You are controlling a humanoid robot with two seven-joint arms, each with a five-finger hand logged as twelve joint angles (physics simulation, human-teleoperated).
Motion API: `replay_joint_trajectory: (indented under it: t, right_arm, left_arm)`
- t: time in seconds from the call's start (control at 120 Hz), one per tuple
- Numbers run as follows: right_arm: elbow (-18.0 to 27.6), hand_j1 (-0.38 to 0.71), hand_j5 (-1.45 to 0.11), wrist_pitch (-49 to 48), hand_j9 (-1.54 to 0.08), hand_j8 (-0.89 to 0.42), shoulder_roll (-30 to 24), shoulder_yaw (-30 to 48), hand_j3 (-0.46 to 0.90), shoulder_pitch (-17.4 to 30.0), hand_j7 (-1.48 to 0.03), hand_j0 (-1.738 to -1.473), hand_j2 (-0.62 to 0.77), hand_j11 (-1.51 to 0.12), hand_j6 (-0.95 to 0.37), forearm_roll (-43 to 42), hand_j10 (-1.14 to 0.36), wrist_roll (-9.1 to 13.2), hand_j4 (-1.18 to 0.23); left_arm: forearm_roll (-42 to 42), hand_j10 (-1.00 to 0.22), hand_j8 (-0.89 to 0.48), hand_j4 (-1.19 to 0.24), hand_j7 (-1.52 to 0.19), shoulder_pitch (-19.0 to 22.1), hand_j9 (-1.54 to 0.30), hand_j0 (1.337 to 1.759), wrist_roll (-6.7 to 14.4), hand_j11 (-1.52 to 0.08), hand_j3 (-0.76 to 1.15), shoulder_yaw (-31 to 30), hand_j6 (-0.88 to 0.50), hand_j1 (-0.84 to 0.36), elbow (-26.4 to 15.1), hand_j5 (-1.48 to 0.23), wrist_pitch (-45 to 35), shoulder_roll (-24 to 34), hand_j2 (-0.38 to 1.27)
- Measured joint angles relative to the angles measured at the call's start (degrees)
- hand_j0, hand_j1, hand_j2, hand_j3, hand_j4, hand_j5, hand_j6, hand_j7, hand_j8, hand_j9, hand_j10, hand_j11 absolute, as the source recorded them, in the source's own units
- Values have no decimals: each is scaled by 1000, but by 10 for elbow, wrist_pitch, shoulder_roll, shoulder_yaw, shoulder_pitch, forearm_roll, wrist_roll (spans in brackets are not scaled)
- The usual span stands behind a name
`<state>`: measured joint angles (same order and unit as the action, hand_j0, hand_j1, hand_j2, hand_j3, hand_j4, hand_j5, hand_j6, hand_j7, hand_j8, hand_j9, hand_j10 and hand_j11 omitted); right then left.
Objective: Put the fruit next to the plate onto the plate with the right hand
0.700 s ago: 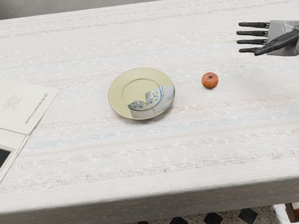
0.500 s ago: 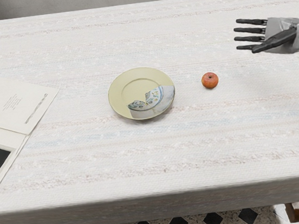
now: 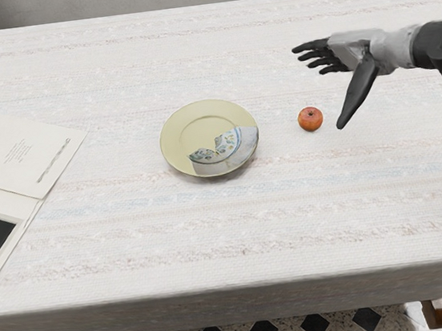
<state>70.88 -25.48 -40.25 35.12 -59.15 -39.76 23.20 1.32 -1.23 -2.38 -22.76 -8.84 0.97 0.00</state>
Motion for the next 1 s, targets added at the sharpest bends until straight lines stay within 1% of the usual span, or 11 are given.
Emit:
replay_joint_trajectory:
  t: [0.067, 0.133, 0.283, 0.367, 0.5, 0.533, 0.567, 0.692, 0.767, 0.858, 1.0]
  right_arm:
    - [29, -302, -51, 61, -51, -41, -3, -18, 0, 1, -51, -1658, -7, -51, -41, -37, -40, 13, -41]
    - [45, -302, -52, 115, -52, -42, -1, -34, 0, 2, -52, -1658, -7, -52, -42, -58, -41, 22, -42]
    - [57, -296, -59, 229, -59, -47, 22, -83, 0, 5, -59, -1658, -8, -59, -48, -91, -47, 30, -47]
    - [59, -265, -92, 271, -92, -74, 34, -111, 0, 4, -92, -1658, -13, -92, -74, -104, -73, 32, -73]
    - [59, -177, -189, 314, -189, -148, 49, -146, 0, 3, -188, -1658, -27, -188, -149, -120, -147, 35, -147]
    - [58, -147, -221, 324, -220, -173, 54, -154, 0, 2, -220, -1658, -32, -220, -173, -129, -172, 38, -172]
    - [56, -118, -252, 333, -252, -197, 63, -161, 0, 2, -252, -1658, -37, -252, -198, -144, -196, 46, -196]
    - [50, -43, -333, 357, -333, -259, 90, -178, 0, -1, -333, -1658, -49, -333, -260, -204, -258, 90, -259]
    - [47, -17, -362, 364, -362, -282, 104, -182, 0, -3, -362, -1658, -53, -362, -283, -231, -281, 104, -281]
    - [37, 4, -385, 369, -385, -299, 126, -189, 0, -7, -385, -1658, -57, -385, -300, -249, -298, 112, -299]
    - [23, 24, -406, 381, -406, -315, 146, -211, 0, -12, -406, -1658, -60, -406, -316, -268, -314, 117, -315]
  left_arm:
    - [0, -234, -234, -234, -304, 0, -304, 1658, 0, -304, 0, 0, -234, 69, 0, -304, 0, 0, 47]
    - [0, -234, -234, -234, -304, 0, -304, 1658, 0, -304, 0, 0, -234, 69, 0, -304, 0, 0, 47]
    - [0, -234, -234, -234, -304, 0, -304, 1658, 0, -304, 0, 0, -234, 69, 0, -304, 0, 0, 47]
    - [0, -234, -234, -234, -304, 0, -304, 1658, 0, -304, 0, 0, -234, 69, 0, -304, 0, 0, 47]
    - [0, -234, -234, -234, -304, 0, -304, 1658, 0, -304, 0, 0, -234, 69, 0, -304, 0, 0, 47]
    - [0, -234, -234, -234, -304, 0, -304, 1658, 0, -304, 0, 0, -234, 69, 0, -304, 0, 0, 47]
    - [0, -234, -234, -234, -304, 0, -304, 1658, 0, -304, 0, 0, -234, 69, 0, -304, 0, 0, 47]
    - [0, -234, -234, -234, -304, 0, -304, 1658, 0, -304, 0, 0, -234, 69, 0, -304, 0, 0, 47]
    - [0, -234, -234, -234, -304, 0, -304, 1658, 0, -304, 0, 0, -234, 69, 0, -304, 0, 0, 47]
    - [0, -233, -234, -234, -304, 1, -304, 1658, 0, -304, 0, 0, -234, 69, 0, -304, 0, 0, 47]
    - [0, -234, -234, -234, -304, 0, -304, 1658, 0, -304, 0, 0, -234, 69, 0, -304, 0, 0, 47]
